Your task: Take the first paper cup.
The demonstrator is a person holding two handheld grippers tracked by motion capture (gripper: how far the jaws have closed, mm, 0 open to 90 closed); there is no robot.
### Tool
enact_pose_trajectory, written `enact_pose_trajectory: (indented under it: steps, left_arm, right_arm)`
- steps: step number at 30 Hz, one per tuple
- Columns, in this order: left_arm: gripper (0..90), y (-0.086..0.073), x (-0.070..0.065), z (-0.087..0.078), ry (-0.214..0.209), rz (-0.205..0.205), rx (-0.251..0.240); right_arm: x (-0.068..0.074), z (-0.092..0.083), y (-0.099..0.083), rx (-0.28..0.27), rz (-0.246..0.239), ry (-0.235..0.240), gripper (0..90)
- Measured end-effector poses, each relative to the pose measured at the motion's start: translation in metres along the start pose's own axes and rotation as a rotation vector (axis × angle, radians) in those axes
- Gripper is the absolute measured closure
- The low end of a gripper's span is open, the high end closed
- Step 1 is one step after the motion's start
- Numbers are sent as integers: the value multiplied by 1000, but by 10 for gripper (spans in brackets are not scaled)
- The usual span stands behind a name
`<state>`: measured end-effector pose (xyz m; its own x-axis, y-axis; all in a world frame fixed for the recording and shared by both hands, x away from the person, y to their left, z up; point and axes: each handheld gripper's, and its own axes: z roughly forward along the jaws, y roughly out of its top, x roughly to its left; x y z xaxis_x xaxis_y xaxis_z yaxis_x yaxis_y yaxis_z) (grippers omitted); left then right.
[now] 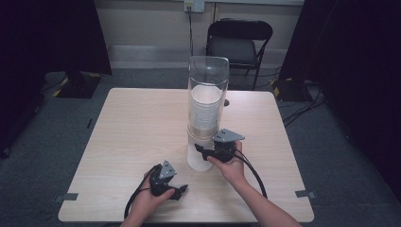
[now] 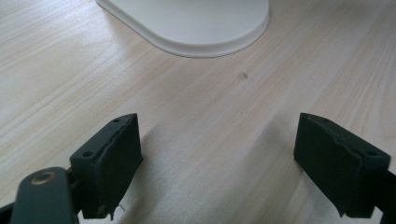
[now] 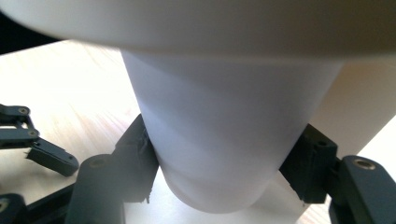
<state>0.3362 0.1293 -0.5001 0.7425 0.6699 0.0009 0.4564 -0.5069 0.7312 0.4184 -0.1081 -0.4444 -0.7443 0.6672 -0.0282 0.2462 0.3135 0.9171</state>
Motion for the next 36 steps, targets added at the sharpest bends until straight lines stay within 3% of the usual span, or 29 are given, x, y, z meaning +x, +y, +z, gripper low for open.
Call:
enact_pose_trajectory:
  steps: [8, 9, 10, 11, 12, 13, 15, 19, 20, 22, 29, 32, 36]
  left_arm:
    - [145, 0, 0, 0, 0, 7, 7]
    - [146, 0, 0, 0, 1, 5, 5]
    - [146, 0, 0, 0, 2, 4, 3]
    - [146, 0, 1, 0, -5, 4, 0]
    - [146, 0, 0, 0, 0, 8, 6]
    - [146, 0, 0, 0, -1, 7, 7]
    - [144, 0, 1, 0, -1, 8, 3]
    - [144, 0, 2, 0, -4, 12, 4]
    - [144, 0, 2, 0, -5, 12, 5]
    - [144, 0, 2, 0, -5, 12, 4]
    - [144, 0, 1, 0, -4, 11, 4]
    - [144, 0, 1, 0, -3, 9, 1]
    - [144, 0, 1, 0, -4, 4, -2]
  right_arm:
    - [2, 0, -4, -22, -15, -13, 371]
    - [3, 2, -10, 73, -47, -19, 376]
    - [3, 2, -10, 73, -47, -19, 376]
    - [0, 10, -50, 173, -13, -13, 374]
    - [0, 10, -50, 173, -13, -13, 374]
    - [-2, 6, -54, 156, 33, -18, 371]
    - [-1, 0, -54, 140, 31, -19, 366]
    - [-6, -10, -53, 223, -16, 0, 354]
    - [-6, -10, -53, 223, -16, 0, 354]
    - [-11, -15, -57, 221, 14, 12, 350]
    - [-25, -33, -67, 251, 21, 14, 340]
    - [-31, -36, -72, 261, 18, -5, 334]
    - [-44, -36, -76, 276, 56, -34, 316]
